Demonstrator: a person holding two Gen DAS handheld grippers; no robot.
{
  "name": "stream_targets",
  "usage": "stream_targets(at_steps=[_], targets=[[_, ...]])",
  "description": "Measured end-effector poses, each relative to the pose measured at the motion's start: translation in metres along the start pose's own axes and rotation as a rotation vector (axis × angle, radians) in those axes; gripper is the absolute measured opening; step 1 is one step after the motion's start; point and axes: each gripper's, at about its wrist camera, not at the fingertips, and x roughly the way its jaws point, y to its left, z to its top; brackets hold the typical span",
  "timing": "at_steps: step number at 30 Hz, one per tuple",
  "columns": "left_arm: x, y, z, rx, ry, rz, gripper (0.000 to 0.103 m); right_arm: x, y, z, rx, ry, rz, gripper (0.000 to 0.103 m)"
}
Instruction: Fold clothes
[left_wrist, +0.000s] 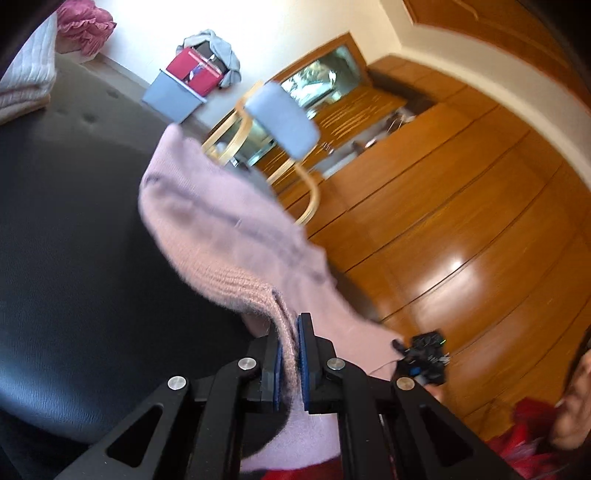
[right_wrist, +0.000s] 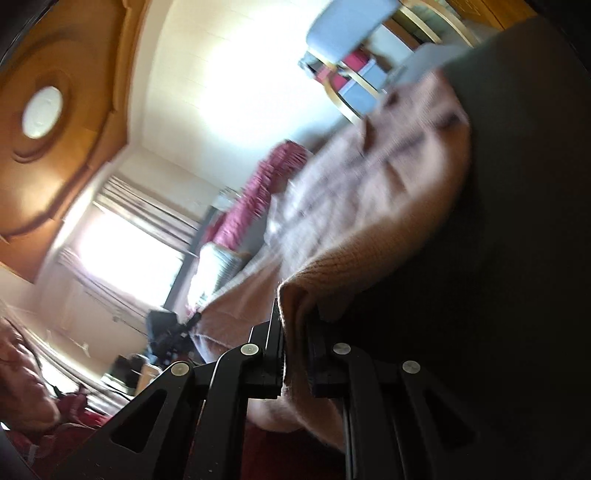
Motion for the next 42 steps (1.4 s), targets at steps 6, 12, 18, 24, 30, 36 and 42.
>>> stream_targets(at_steps=[6,12,18,24,30,36,42], targets=[[0.034,0.02,0.064,-0.112,-0.037,-0.019,0.006,0.014,-0.018,0.072,0.061,-0.078,0.065,0.01],[0.087,0.063,0.11,-0.254,-0.057,-0.026,0.006,0.057,-0.052,0.138,0.137,-0.08,0.059,0.01],[0.149,0.107,0.153,-0.369,-0.06,-0.011,0.005,0.095,-0.092,0.189,0.223,-0.084,0.04,0.01],[0.2,0.154,0.186,-0.444,-0.059,0.063,0.004,0.125,-0.143,0.228,0.351,-0.109,-0.041,0.01],[0.22,0.181,0.186,-0.534,-0.021,0.079,0.013,0.135,-0.188,0.234,0.494,-0.138,-0.052,0.015],[0.212,0.171,0.191,-0.54,-0.027,0.066,0.025,0.122,-0.166,0.234,0.453,-0.108,-0.004,0.061],[0.237,0.165,0.194,-0.582,0.093,0.057,0.028,0.148,-0.139,0.235,0.374,0.033,0.009,0.068]])
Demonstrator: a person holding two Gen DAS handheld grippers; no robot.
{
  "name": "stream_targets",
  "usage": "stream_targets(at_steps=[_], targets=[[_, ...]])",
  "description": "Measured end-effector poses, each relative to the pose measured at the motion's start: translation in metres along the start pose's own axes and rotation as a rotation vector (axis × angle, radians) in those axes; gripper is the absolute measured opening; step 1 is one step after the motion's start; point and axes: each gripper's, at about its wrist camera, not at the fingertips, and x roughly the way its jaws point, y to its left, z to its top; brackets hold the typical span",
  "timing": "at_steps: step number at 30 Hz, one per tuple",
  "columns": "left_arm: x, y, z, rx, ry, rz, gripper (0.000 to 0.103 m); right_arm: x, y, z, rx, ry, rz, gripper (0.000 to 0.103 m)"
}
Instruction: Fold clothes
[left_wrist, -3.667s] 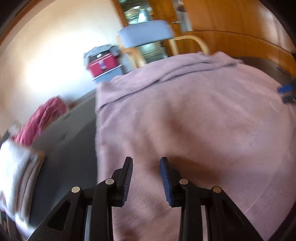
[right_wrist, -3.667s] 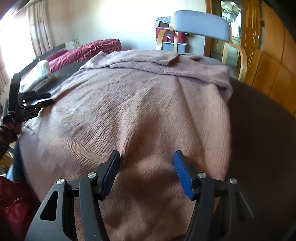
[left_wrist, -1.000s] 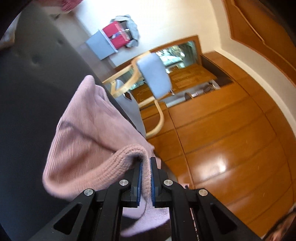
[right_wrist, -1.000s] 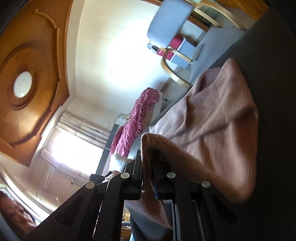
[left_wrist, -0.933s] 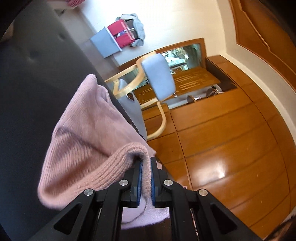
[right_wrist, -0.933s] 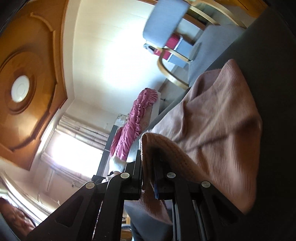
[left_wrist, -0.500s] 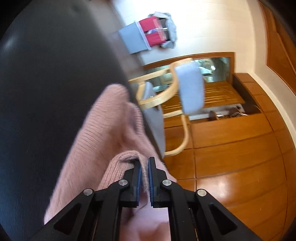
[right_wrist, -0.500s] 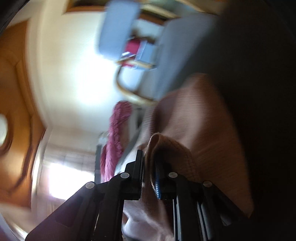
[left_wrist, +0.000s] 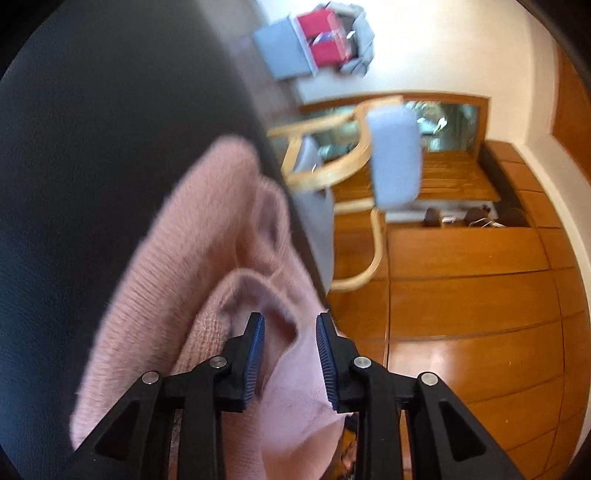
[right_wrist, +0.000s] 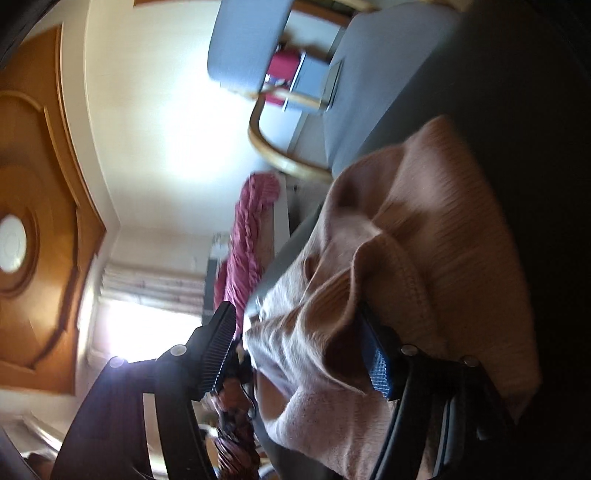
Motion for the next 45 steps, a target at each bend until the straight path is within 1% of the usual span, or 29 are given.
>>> stream_targets(at_steps=[2,3,4,5,6,7,8,9,10,11,14,16,18,20,21,22,24,26,28,29,31,35,36,37,39,40,42,43,45], targets=[[0.01,0.002,0.003,-0.046,0.004,-0.025,0.027,0.011,-0.001,0.004,0.032,0.016,0.04,0.068],[0.007,0.002,0.007,-0.066,-0.03,-0.056,0.027,0.012,-0.002,0.005,0.05,0.008,0.073,0.068],[0.004,0.002,0.01,-0.086,-0.068,-0.091,0.028,0.014,-0.002,0.011,0.063,-0.025,0.11,0.068],[0.001,0.003,0.014,-0.106,-0.107,-0.126,0.027,0.014,-0.003,0.018,0.073,-0.078,0.129,0.068],[-0.004,0.004,0.018,-0.126,-0.166,-0.14,0.027,0.012,-0.005,0.025,0.082,-0.136,0.14,0.068],[-0.011,0.005,0.021,-0.137,-0.22,-0.139,0.027,0.008,-0.008,0.029,0.097,-0.195,0.126,0.068],[-0.016,0.006,0.022,-0.134,-0.262,-0.121,0.027,0.004,-0.013,0.032,0.114,-0.252,0.101,0.068],[-0.022,0.006,0.022,-0.128,-0.302,-0.101,0.027,0.002,-0.017,0.034,0.126,-0.286,0.079,0.068],[-0.028,0.004,0.02,-0.102,-0.342,-0.071,0.027,0.002,-0.02,0.032,0.123,-0.293,0.071,0.068],[-0.031,0.0,0.016,-0.061,-0.349,-0.044,0.027,0.002,-0.019,0.027,0.097,-0.287,0.072,0.068],[-0.037,-0.011,0.003,0.067,-0.357,0.034,0.027,0.009,0.007,0.006,-0.097,-0.226,0.007,0.068],[-0.031,-0.026,-0.011,0.185,-0.262,0.018,0.027,0.018,0.027,-0.007,-0.212,-0.156,0.026,0.068],[-0.025,-0.042,-0.025,0.304,-0.16,-0.002,0.027,0.029,0.038,-0.021,-0.267,-0.049,0.084,0.068],[-0.012,-0.054,-0.038,0.372,-0.046,-0.023,0.027,0.042,0.045,-0.031,-0.293,0.06,0.125,0.068],[-0.004,-0.059,-0.042,0.393,0.007,-0.023,0.027,0.05,0.048,-0.033,-0.308,0.105,0.128,0.068],[0.01,-0.062,-0.043,0.406,0.049,0.007,0.027,0.06,0.05,-0.032,-0.321,0.147,0.115,0.068],[0.038,-0.068,-0.045,0.429,0.129,0.074,0.027,0.078,0.051,-0.029,-0.336,0.202,0.058,0.068],[0.062,-0.068,-0.042,0.429,0.164,0.168,0.027,0.098,0.05,-0.022,-0.33,0.245,0.006,0.068],[0.072,-0.075,-0.034,0.438,0.098,0.189,0.027,0.106,0.05,-0.012,-0.316,0.229,-0.014,0.068],[0.076,-0.078,-0.03,0.442,0.062,0.196,0.027,0.112,0.051,-0.003,-0.318,0.2,-0.021,0.068],[0.065,-0.085,-0.023,0.469,-0.097,0.235,0.027,0.108,0.056,0.007,-0.345,0.092,-0.055,0.068],[0.042,-0.099,-0.01,0.517,-0.43,0.313,0.027,0.094,0.06,0.011,-0.416,-0.119,-0.169,0.068],[0.034,-0.098,-0.013,0.53,-0.46,0.312,0.027,0.092,0.062,0.01,-0.434,-0.122,-0.169,0.068],[0.029,-0.097,-0.018,0.542,-0.478,0.304,0.027,0.089,0.067,0.008,-0.462,-0.096,-0.144,0.068],[0.021,-0.092,-0.029,0.567,-0.499,0.26,0.027,0.088,0.082,-0.004,-0.546,-0.046,-0.077,0.068],[0.019,-0.088,-0.036,0.586,-0.506,0.227,0.027,0.088,0.091,-0.017,-0.598,0.005,-0.024,0.068],[0.023,-0.083,-0.044,0.616,-0.527,0.22,0.027,0.094,0.1,-0.039,-0.662,0.167,0.072,0.077],[0.025,-0.081,-0.048,0.63,-0.538,0.219,0.027,0.102,0.105,-0.05,-0.682,0.255,0.1,0.082],[0.033,-0.082,-0.045,0.631,-0.515,0.225,0.027,0.122,0.107,-0.062,-0.693,0.352,0.077,0.082]])
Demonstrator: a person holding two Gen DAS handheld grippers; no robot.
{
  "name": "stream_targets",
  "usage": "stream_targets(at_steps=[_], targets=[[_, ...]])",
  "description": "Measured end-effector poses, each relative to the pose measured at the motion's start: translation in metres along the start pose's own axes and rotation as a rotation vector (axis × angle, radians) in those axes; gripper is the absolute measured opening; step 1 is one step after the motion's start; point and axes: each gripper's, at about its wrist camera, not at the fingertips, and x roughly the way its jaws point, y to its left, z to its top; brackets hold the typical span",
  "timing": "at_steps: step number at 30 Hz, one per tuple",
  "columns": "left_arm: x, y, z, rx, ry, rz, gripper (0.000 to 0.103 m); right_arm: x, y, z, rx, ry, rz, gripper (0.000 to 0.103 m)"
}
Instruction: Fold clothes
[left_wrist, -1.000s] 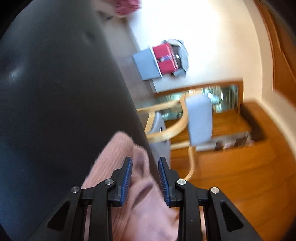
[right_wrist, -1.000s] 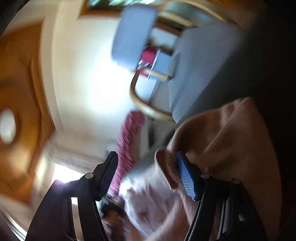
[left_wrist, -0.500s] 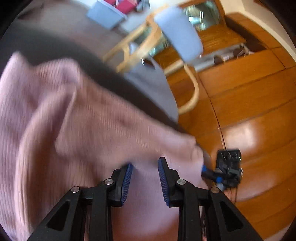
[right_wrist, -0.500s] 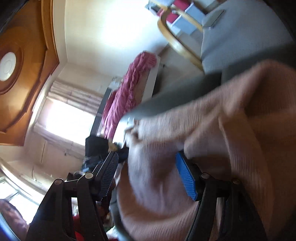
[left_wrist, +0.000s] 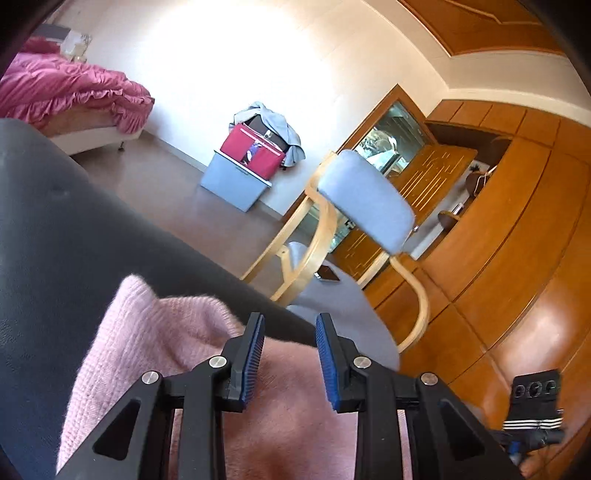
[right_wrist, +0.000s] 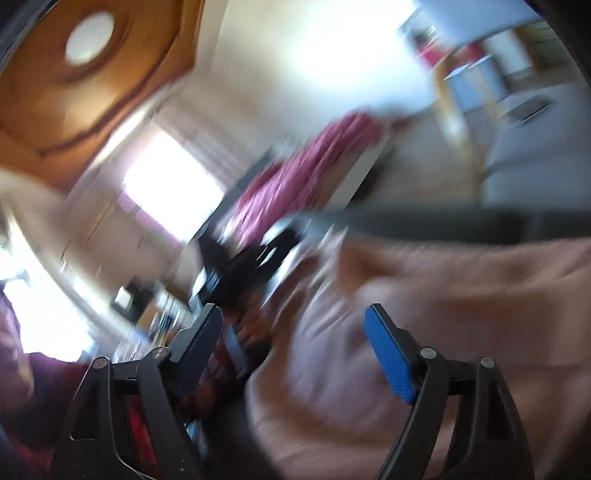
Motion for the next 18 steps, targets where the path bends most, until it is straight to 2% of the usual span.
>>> stream_targets(at_steps=[2,4,6,7,8,10,12,15,18], targets=[[-0.001,0.012,0.004,-0.033,0.0,-0.005,0.027,0.023,-0.015,0.004,0.06,0.065,-0.072,0.082],[-0.013,0.029,0.004,-0.075,-0.028,-0.002,0.027,0.031,-0.038,0.012,0.138,0.051,-0.159,0.079],[-0.016,0.04,0.005,-0.113,-0.043,0.008,0.027,0.016,-0.06,0.025,0.21,-0.103,-0.181,0.079],[-0.017,0.045,0.004,-0.133,-0.051,0.015,0.027,0.006,-0.07,0.031,0.228,-0.195,-0.259,0.079],[-0.017,0.05,0.004,-0.153,-0.058,0.022,0.027,-0.001,-0.073,0.033,0.229,-0.248,-0.352,0.079],[-0.02,0.058,0.004,-0.184,-0.077,0.027,0.027,-0.007,-0.072,0.031,0.188,-0.262,-0.484,0.079],[-0.028,0.056,0.004,-0.169,-0.114,0.024,0.027,-0.012,-0.061,0.022,0.157,-0.267,-0.471,0.079],[-0.038,0.047,0.006,-0.11,-0.171,0.038,0.027,-0.031,-0.032,0.001,0.1,-0.376,-0.471,0.079],[-0.043,0.039,0.009,-0.055,-0.187,0.067,0.027,-0.067,-0.016,-0.029,0.092,-0.495,-0.589,0.08]])
